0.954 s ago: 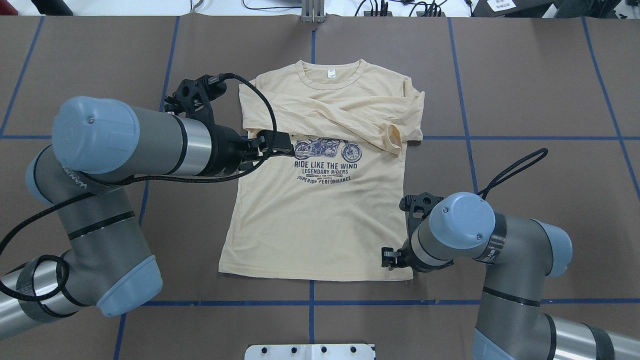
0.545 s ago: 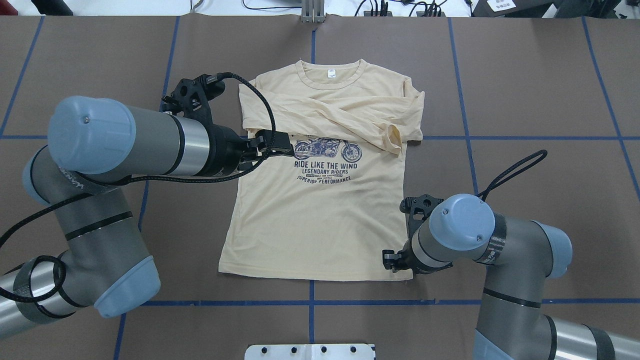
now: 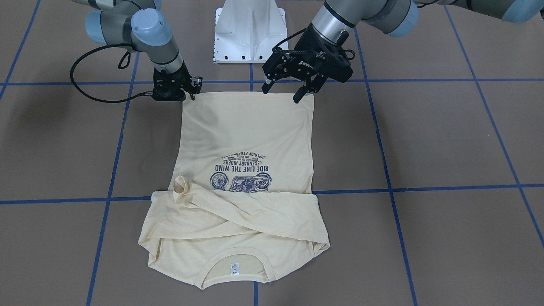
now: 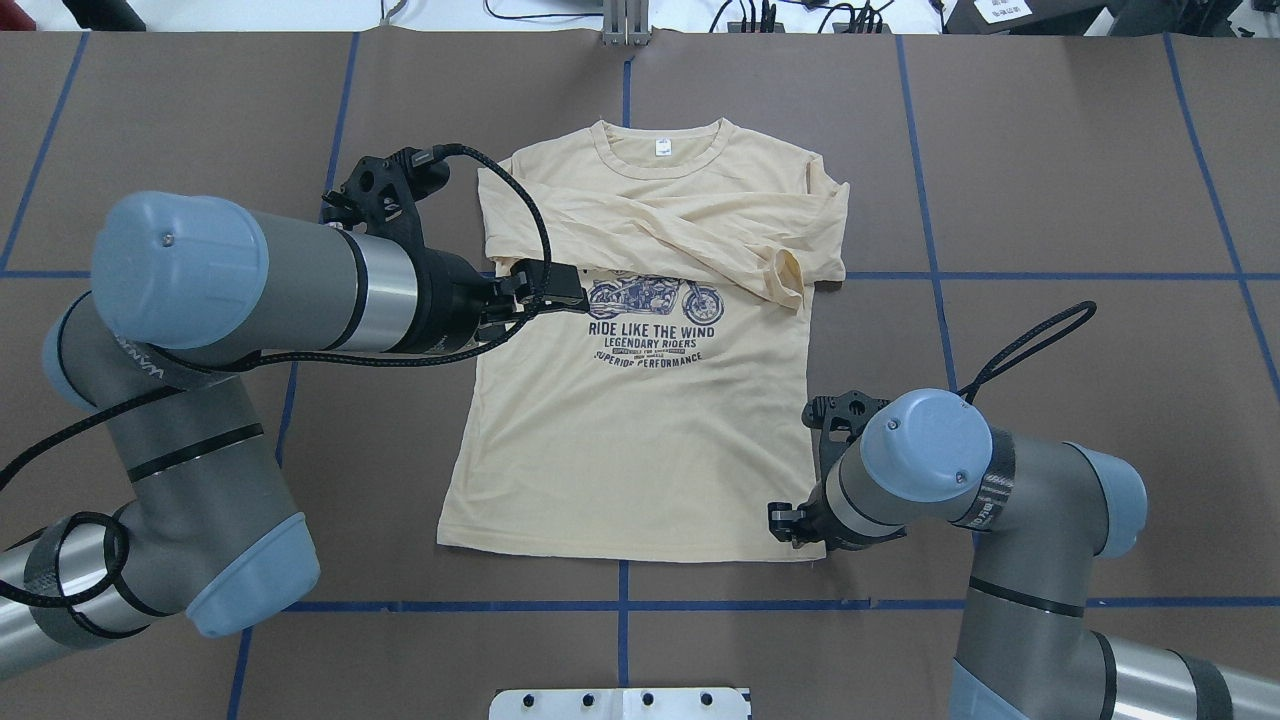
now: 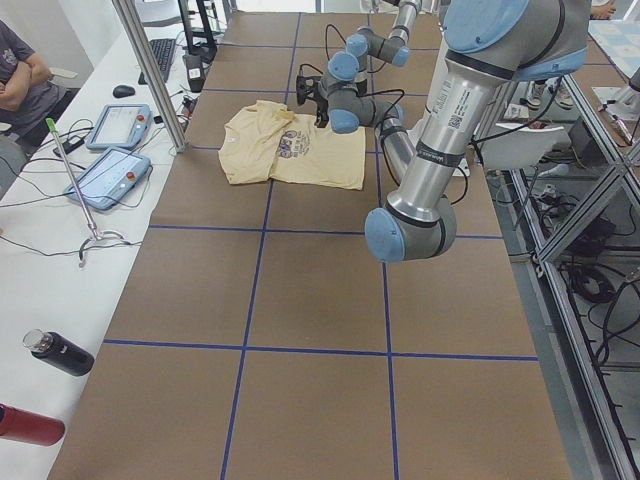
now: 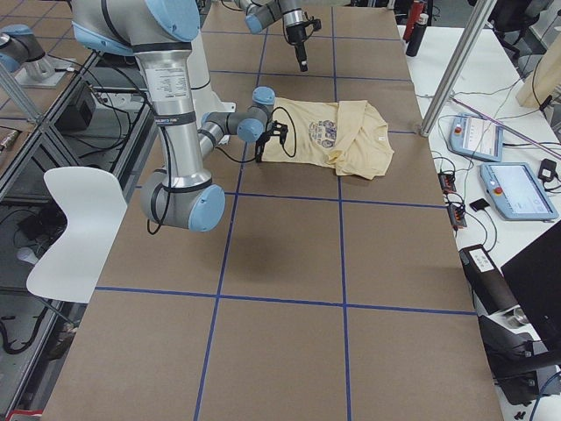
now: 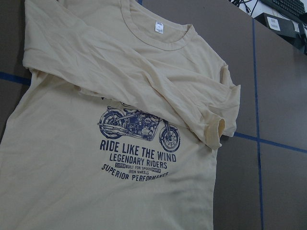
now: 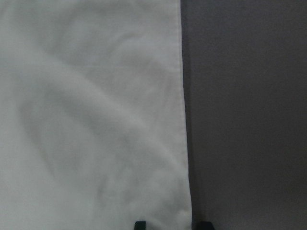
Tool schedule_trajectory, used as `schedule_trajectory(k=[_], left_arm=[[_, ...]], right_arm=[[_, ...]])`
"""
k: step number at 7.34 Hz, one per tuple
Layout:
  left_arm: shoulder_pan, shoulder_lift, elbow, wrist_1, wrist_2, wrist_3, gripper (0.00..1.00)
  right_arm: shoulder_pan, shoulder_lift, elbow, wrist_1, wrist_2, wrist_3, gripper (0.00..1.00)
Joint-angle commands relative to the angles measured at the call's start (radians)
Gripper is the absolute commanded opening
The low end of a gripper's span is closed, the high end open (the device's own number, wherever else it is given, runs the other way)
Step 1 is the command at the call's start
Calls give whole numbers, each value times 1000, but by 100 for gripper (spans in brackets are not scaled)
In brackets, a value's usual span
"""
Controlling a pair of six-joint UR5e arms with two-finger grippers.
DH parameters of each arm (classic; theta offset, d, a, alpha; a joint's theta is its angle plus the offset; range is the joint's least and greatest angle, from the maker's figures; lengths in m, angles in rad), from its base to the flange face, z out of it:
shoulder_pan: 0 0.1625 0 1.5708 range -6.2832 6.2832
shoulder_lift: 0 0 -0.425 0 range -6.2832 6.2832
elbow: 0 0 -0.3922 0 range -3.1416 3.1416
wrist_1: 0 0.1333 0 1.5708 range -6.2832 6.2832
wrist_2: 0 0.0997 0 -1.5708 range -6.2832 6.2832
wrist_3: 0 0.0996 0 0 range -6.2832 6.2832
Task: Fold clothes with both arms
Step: 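Release the sleeve with the left gripper and move both grippers to the hem corners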
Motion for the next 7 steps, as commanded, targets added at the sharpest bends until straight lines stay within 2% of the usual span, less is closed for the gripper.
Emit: schedule_trajectory(k=[1,3,5,6,7], left_arm=[[0,0,-1,2,0,0,100],[-2,15,-5,2,0,0,100],[7,109,-54,53,5,-1,100],[44,129,-56,101,30,-5,100],[132,159,-53,116,128,-9,100]], right_arm=[[-1,4,1,-1,6,1,0],[5,-1,48,4,25,4,0],[8,2,104,15,32,74,0],[16,5,104,16,31,74,0],[25,8,107,16,31,77,0]])
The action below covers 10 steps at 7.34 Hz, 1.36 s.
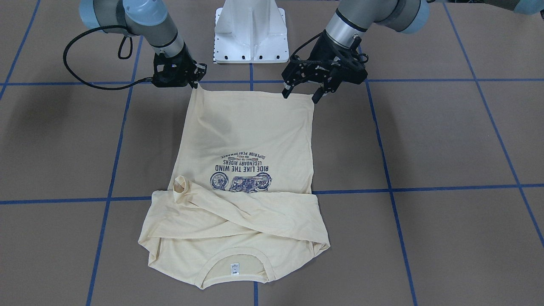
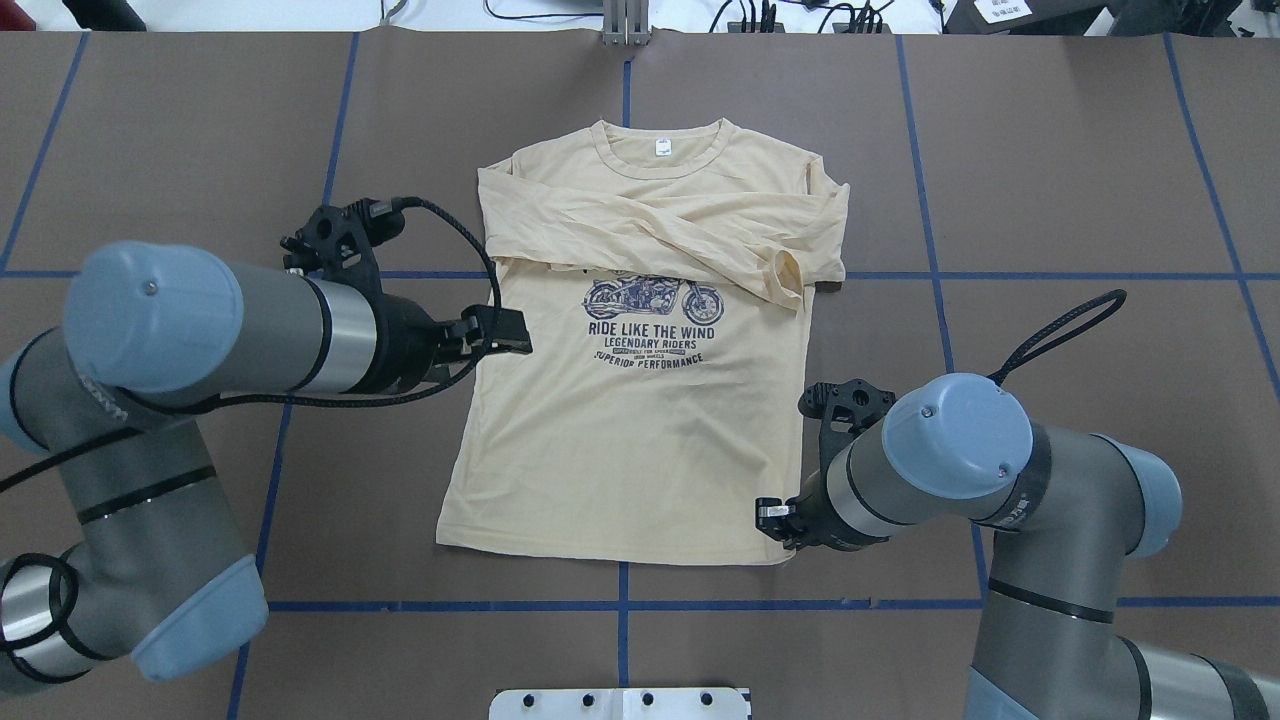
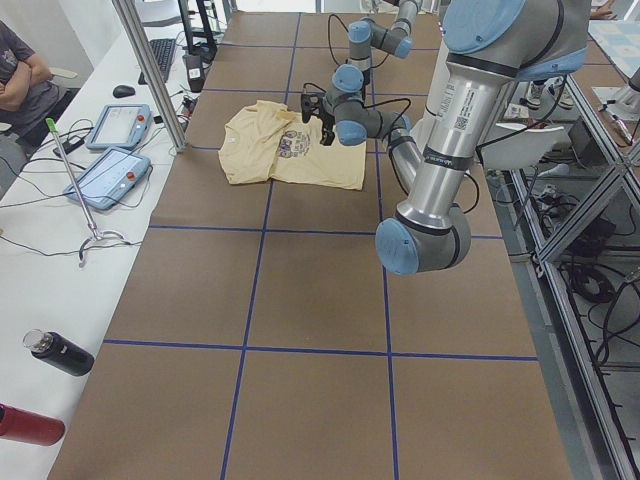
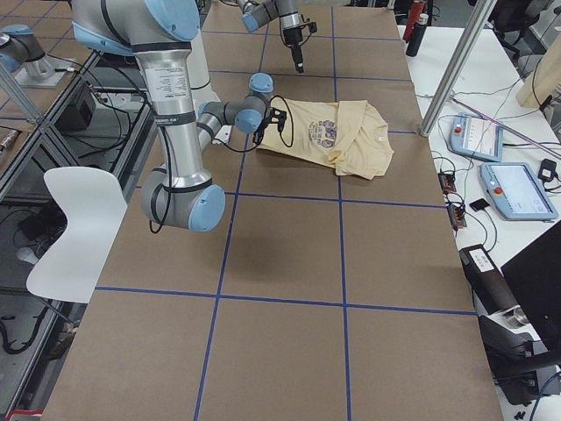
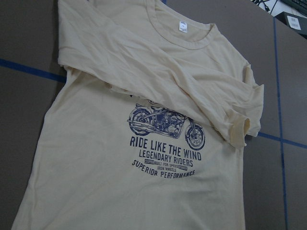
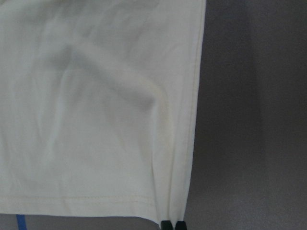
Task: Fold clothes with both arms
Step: 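Grasp the hem corners nearest the robot with both grippers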
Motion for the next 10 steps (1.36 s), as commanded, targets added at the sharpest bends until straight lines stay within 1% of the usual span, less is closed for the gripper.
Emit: schedule_trajectory(k=[1,3,4,5,7,8,10], left_arm=[[151,74,7,34,137,-18,100],[230,120,12,35,167,-95,100],[245,131,23,46,170,-95,98],[247,134,33,63,170,-95,91],[253,123,81,63,170,-95,91],[253,123,86,64,170,-95,89],[253,119,86,84,169,-95,76]], right_arm=[[13,4,6,2,-6,8,0],[27,7,14,3,-9,9,0],[33,7,14,3,-9,10,0],[38,7,14,3,-9,10,0],[45,8,14,2,-7,8,0],[48,7,14,3,-6,8,0],[55,7,14,3,-4,8,0]])
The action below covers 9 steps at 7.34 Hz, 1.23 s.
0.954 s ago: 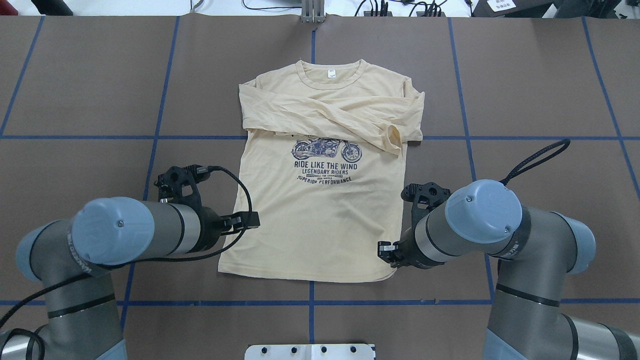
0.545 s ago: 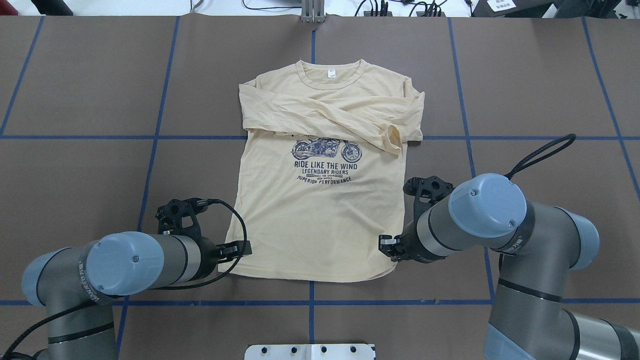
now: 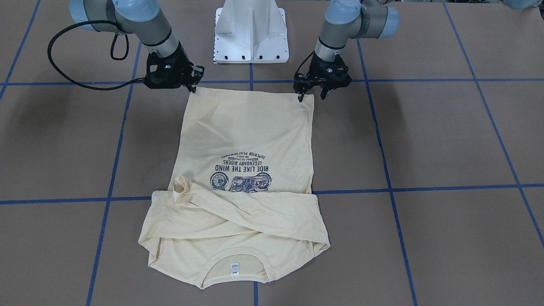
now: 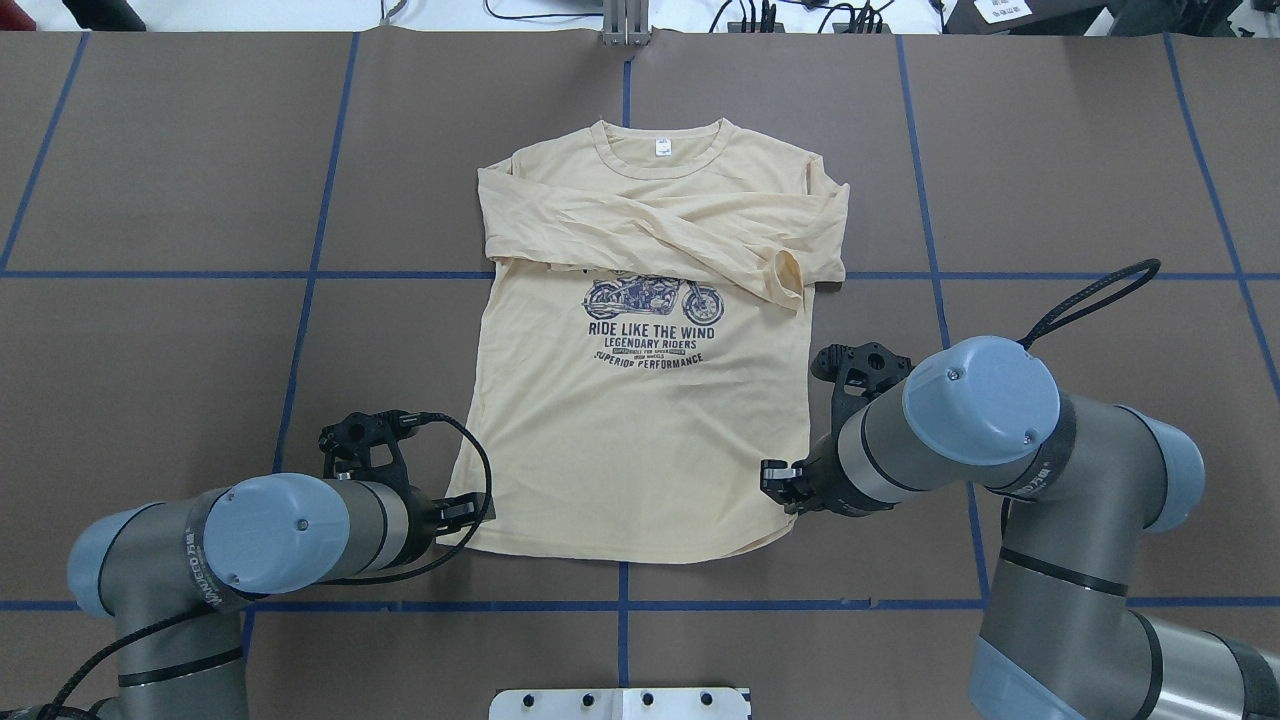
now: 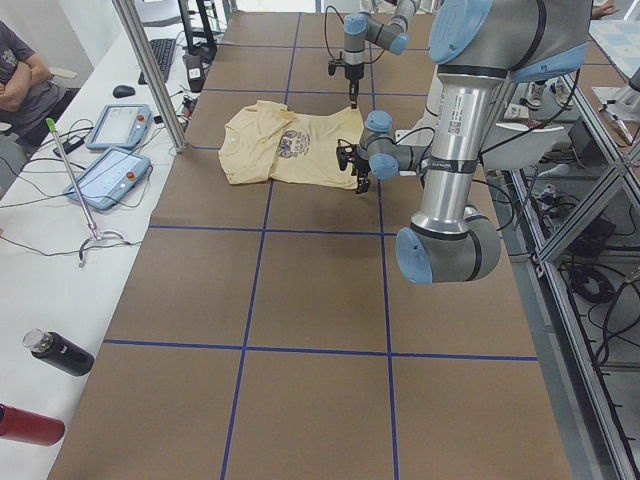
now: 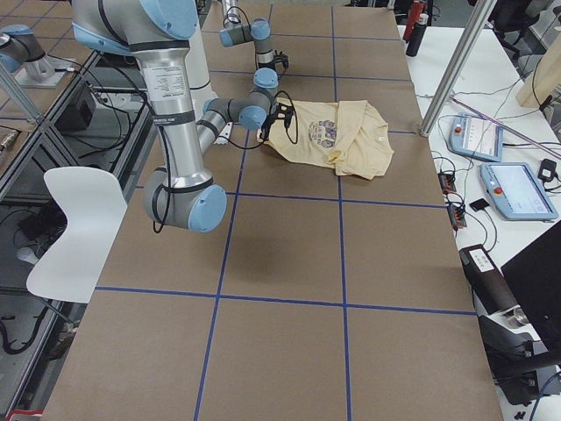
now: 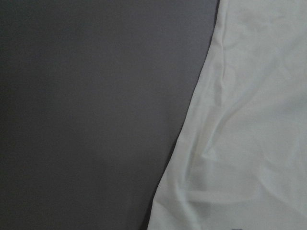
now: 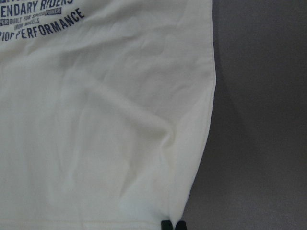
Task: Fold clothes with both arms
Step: 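Grasp the hem corners nearest the robot with both grippers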
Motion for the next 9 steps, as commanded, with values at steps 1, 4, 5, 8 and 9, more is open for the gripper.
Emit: schedule_trajectory(k=[1,4,5,8,9], left_arm=[[2,-8,0,22,-1,0,70],[2,-20,0,24,-4,0,61],[2,-20,0,24,-4,0,61],[2,-17,1,26,-4,0,60],[2,-20,0,42,-4,0,60]], right_arm=[[7,0,0,1,1,0,0],[12,0,0,-1,3,0,0],[13,0,-2,-1,5,0,0],[13,0,-2,-1,5,0,0],[13,0,-3,-1,5,0,0]])
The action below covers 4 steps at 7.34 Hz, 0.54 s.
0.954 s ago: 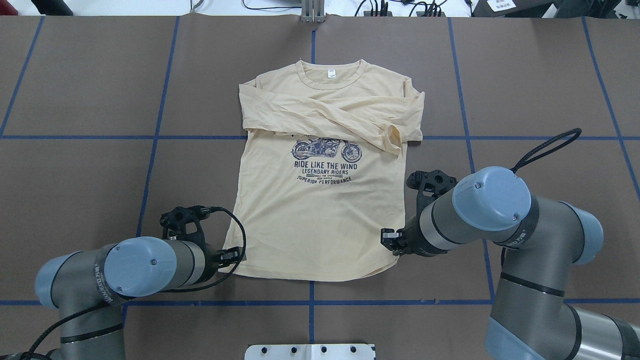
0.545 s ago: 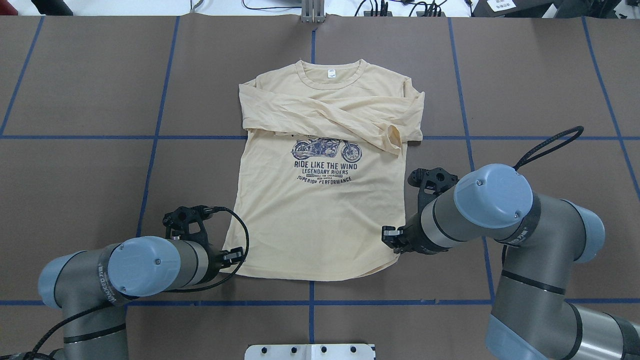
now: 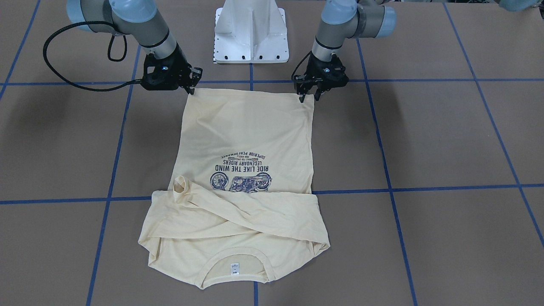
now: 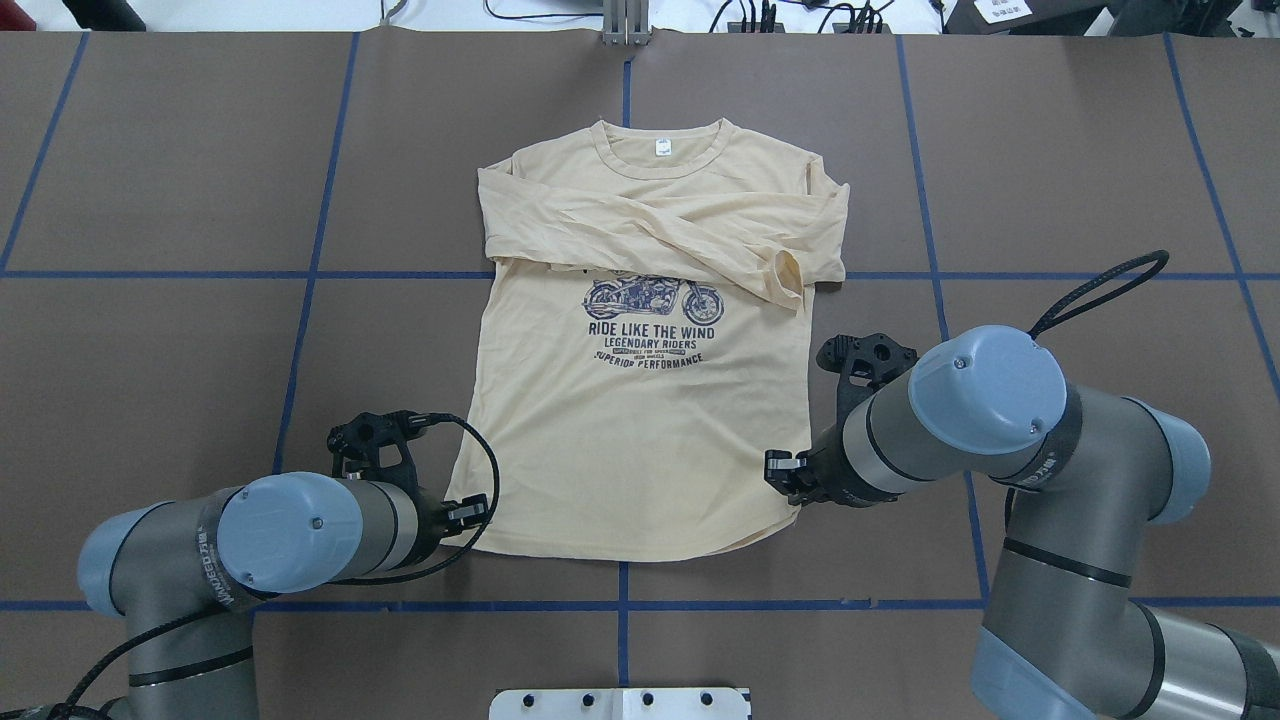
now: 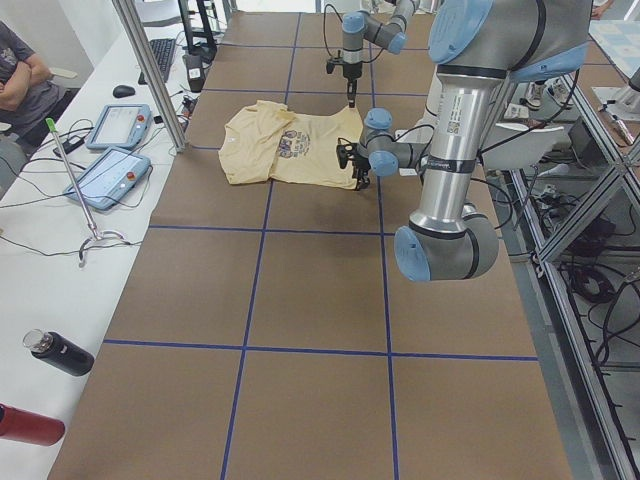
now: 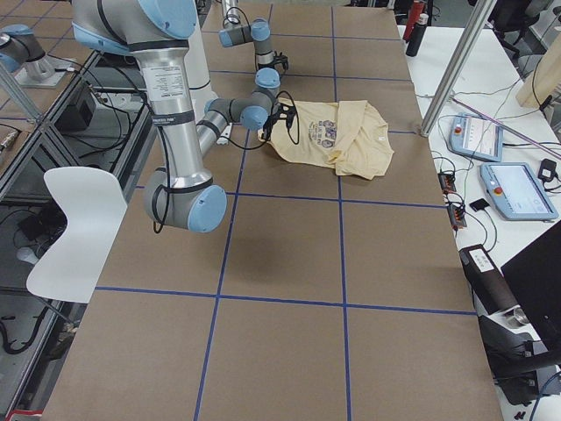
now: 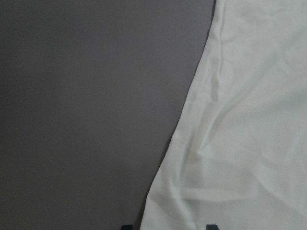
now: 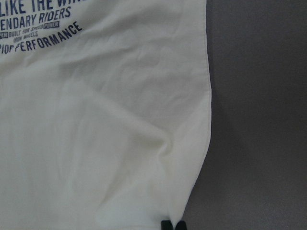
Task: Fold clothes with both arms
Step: 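Grasp the hem corners nearest the robot with both grippers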
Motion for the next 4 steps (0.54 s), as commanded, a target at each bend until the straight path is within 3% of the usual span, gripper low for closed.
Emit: schedule_trajectory(k=[1,2,4], left_arm=[[0,-3,-2,13,0,0,59],[0,-3,-1,13,0,0,54],[5,-4,0,13,0,0,54]], right_arm=[[-1,0,-1,0,0,-2,0],[1,0,-3,0,-1,-2,0],[2,-2,-3,0,-1,-2,0]])
